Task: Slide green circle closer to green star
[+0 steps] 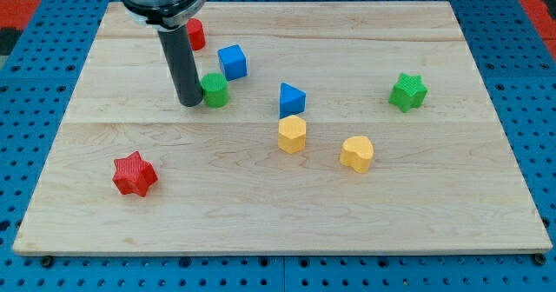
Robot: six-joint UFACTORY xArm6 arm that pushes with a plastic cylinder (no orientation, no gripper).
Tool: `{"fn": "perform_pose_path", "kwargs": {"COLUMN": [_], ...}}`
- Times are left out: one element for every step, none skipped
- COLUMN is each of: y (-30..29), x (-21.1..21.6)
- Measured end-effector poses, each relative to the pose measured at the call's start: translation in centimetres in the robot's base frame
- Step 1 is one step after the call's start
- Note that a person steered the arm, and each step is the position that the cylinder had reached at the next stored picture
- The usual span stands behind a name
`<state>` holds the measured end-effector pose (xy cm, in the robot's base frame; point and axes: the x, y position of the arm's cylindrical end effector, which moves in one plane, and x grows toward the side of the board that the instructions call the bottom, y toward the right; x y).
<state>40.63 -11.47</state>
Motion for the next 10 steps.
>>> {"fn": "perform_pose_path", "kwargs": {"y": [2.2, 3.8, 3.8, 3.8, 5.1, 6.5, 7.9, 6.8, 6.1, 12.0], "x": [-0.1, -0.5, -1.1, -1.8, -1.9, -2.0, -2.0, -3.1, -4.0, -4.0]}}
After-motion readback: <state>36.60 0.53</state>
